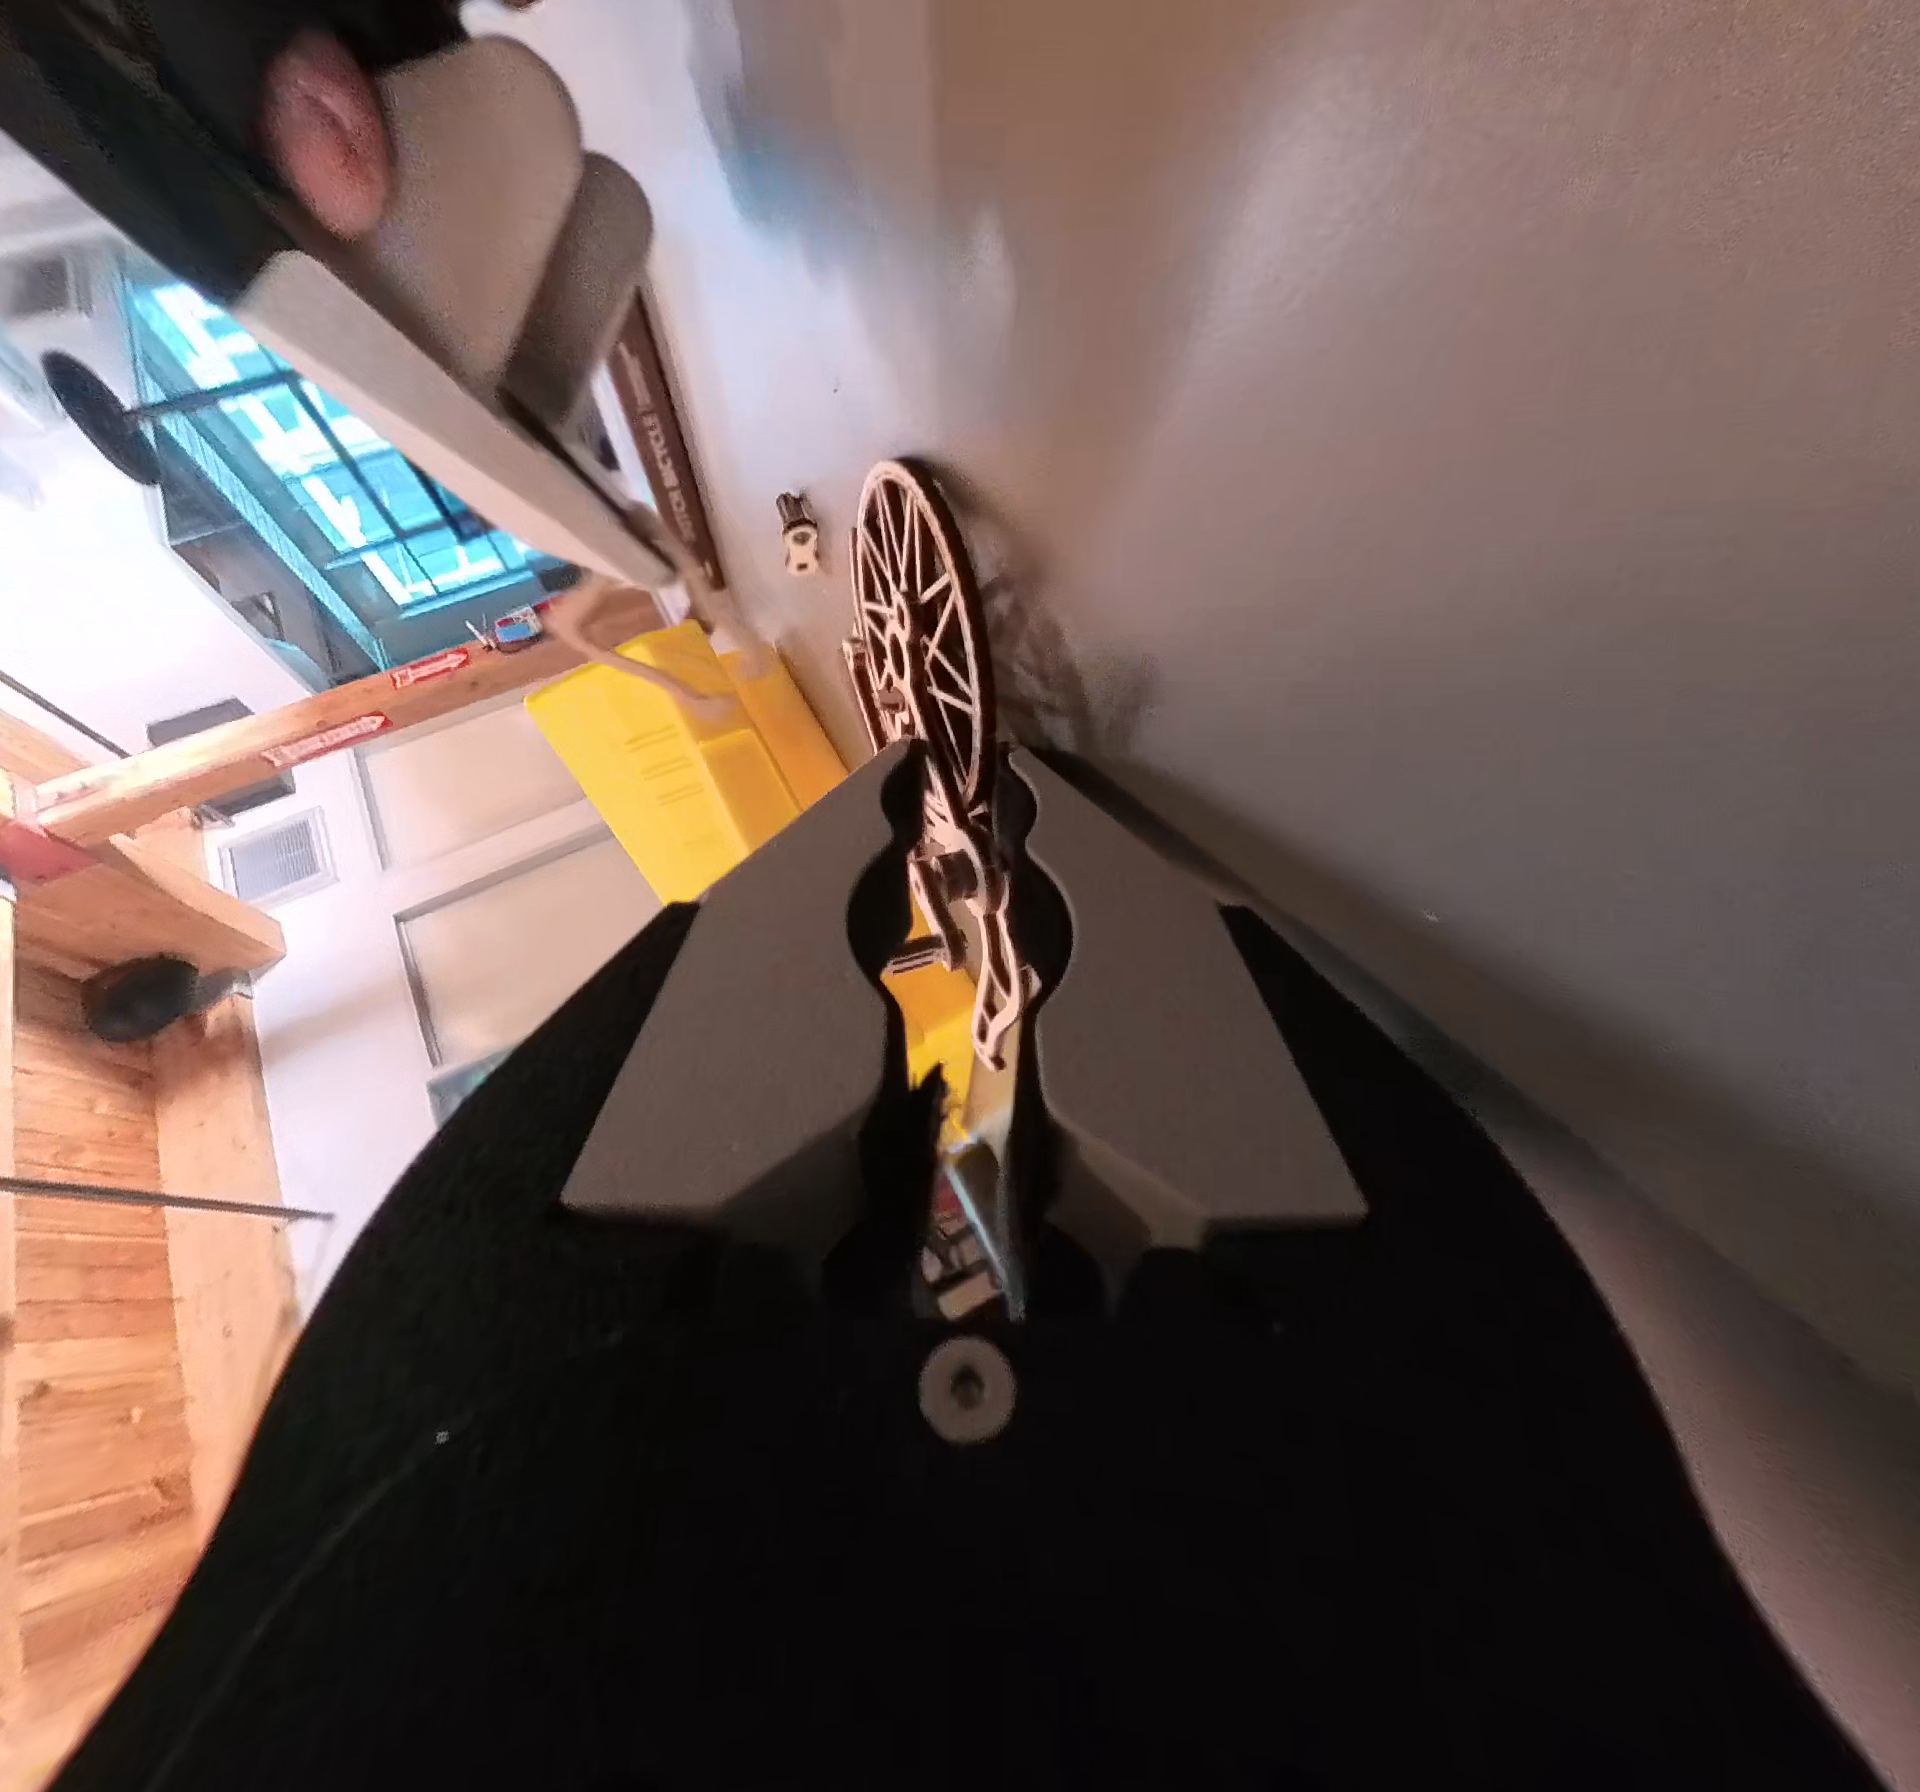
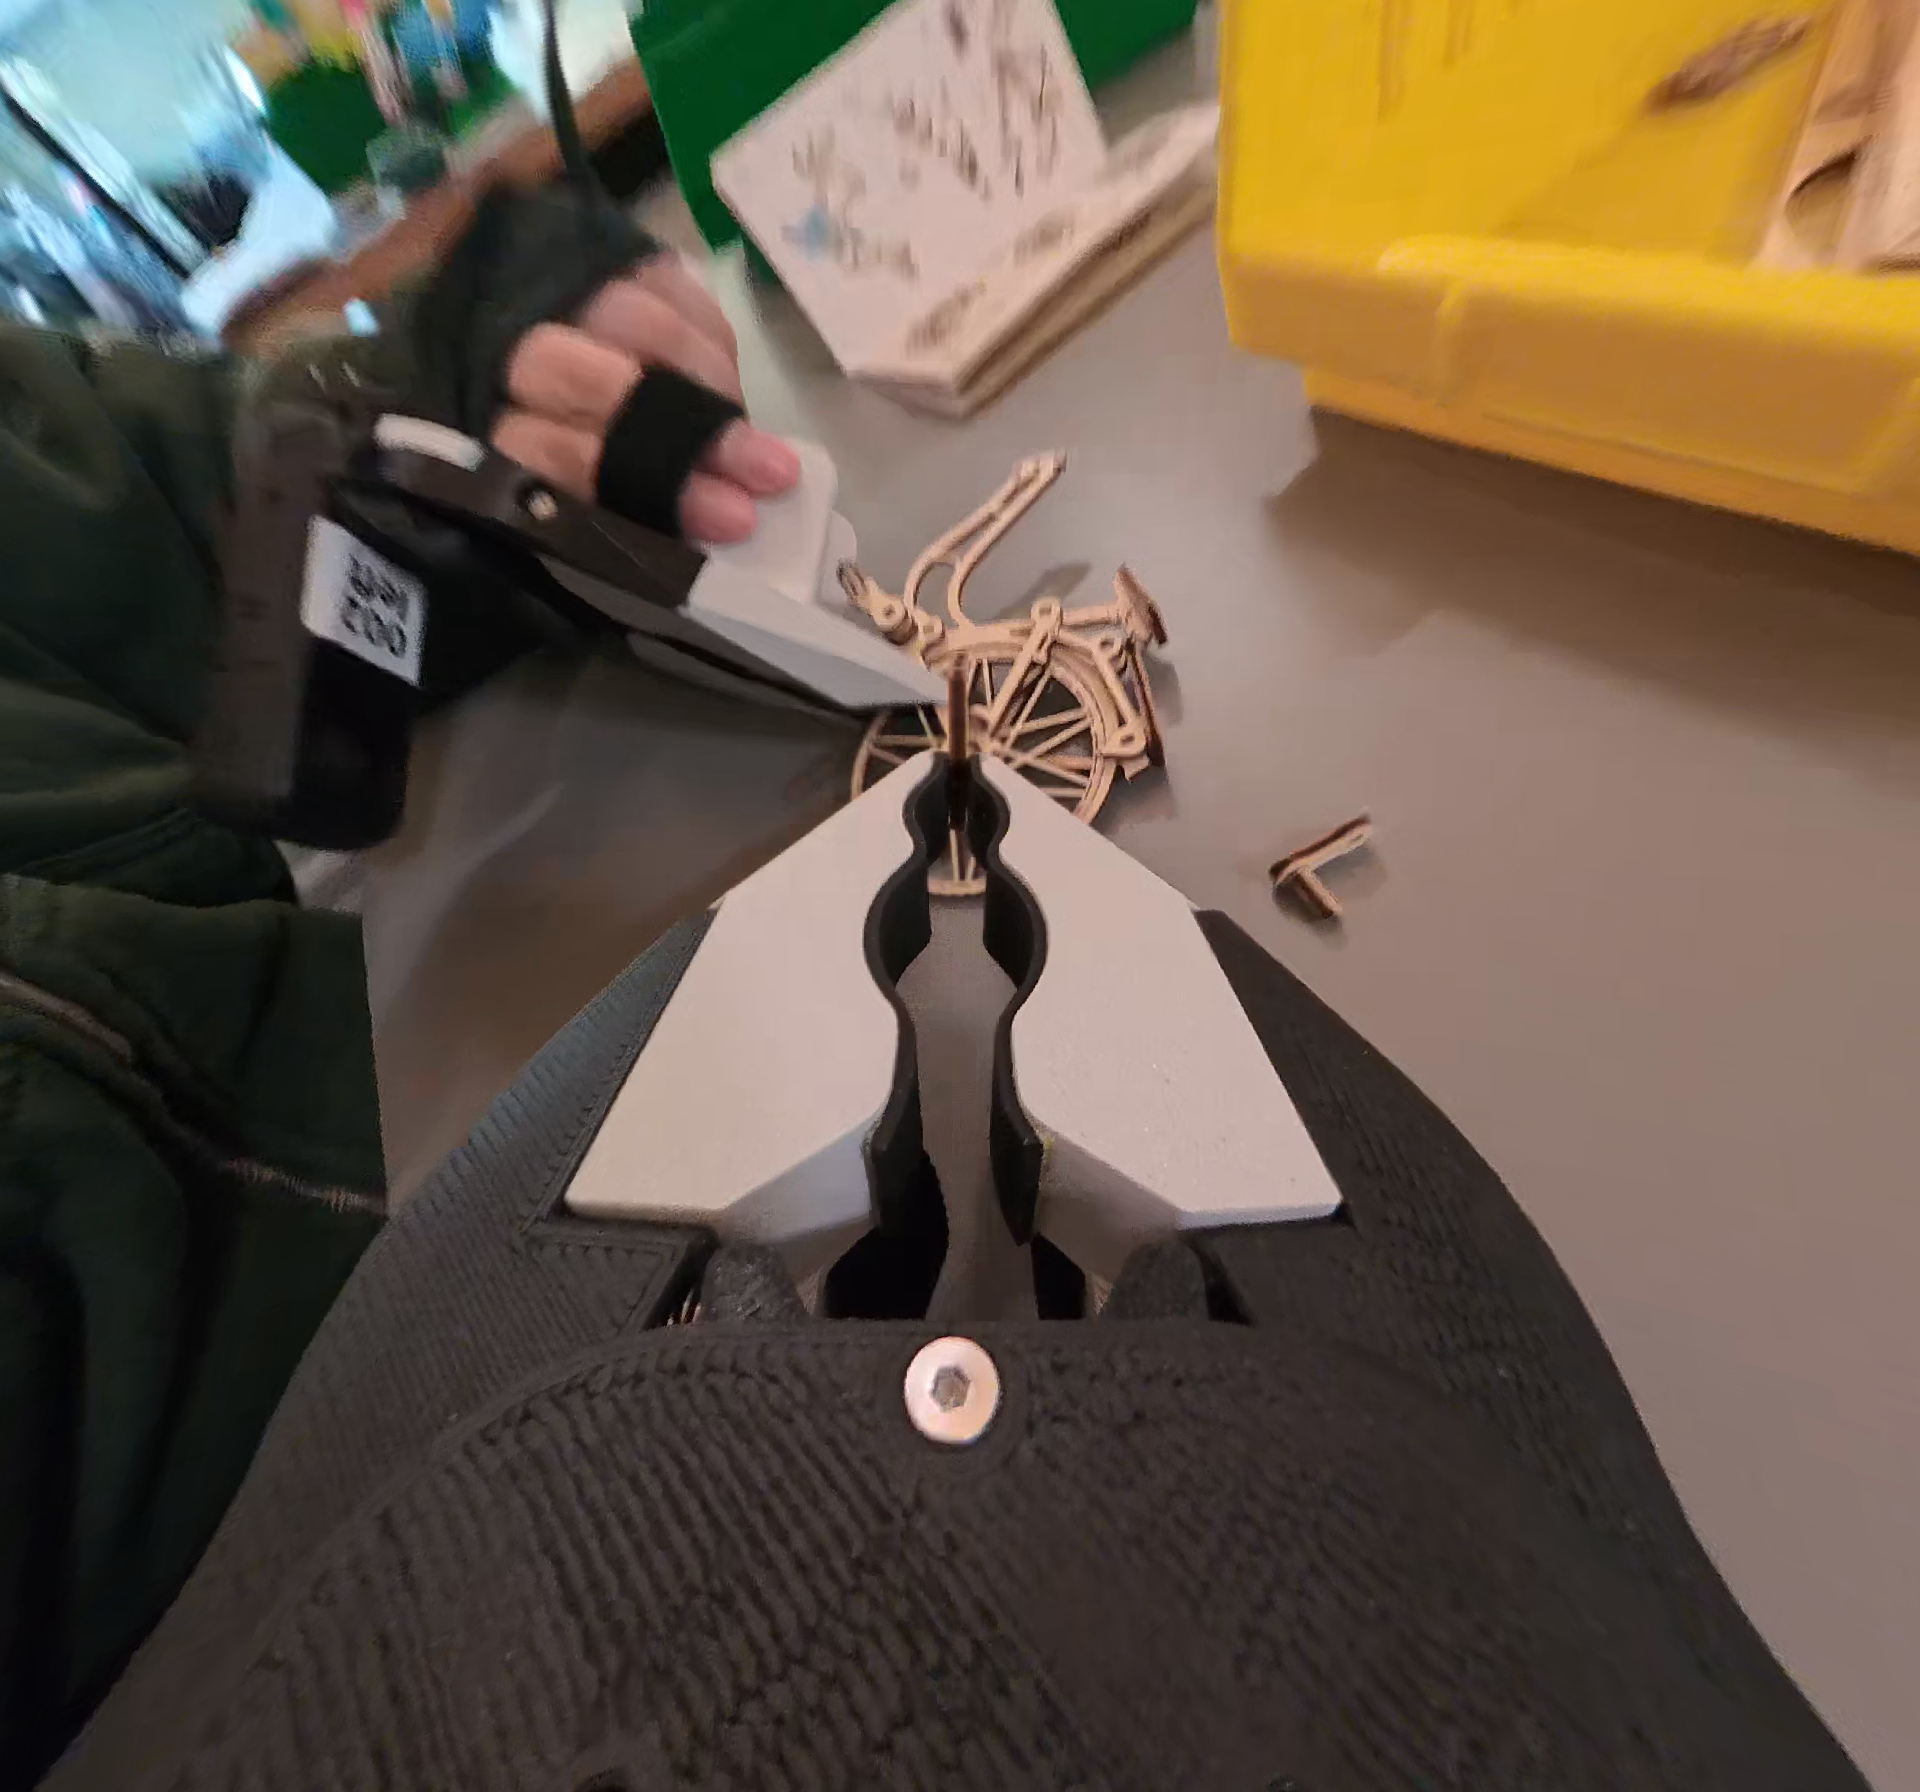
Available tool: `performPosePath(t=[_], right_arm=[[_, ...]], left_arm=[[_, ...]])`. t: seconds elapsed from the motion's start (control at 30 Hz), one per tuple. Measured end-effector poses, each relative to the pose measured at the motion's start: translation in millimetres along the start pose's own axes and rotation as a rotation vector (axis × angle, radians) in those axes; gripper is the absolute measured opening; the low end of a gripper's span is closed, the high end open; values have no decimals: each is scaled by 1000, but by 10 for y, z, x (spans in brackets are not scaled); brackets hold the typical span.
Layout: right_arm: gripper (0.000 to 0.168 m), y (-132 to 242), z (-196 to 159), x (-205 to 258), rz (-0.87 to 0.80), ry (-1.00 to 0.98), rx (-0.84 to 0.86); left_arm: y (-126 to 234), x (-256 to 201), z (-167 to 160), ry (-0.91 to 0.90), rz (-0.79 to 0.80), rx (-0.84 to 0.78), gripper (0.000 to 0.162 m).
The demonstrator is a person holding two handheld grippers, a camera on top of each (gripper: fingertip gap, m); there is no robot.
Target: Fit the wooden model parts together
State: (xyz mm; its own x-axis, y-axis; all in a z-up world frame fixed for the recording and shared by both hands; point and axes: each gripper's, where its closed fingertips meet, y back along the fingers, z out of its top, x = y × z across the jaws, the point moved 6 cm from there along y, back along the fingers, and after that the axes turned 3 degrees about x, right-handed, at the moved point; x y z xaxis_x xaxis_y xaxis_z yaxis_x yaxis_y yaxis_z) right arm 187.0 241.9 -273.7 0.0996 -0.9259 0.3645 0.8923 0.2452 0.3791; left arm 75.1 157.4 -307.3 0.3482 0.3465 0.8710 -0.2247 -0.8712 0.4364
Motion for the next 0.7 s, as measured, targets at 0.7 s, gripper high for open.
performPosePath(t=[0.7], right_arm=[[0,143,61,56,11,66,-120]], left_arm=[[42,235,-347,738,82,-35,7]])
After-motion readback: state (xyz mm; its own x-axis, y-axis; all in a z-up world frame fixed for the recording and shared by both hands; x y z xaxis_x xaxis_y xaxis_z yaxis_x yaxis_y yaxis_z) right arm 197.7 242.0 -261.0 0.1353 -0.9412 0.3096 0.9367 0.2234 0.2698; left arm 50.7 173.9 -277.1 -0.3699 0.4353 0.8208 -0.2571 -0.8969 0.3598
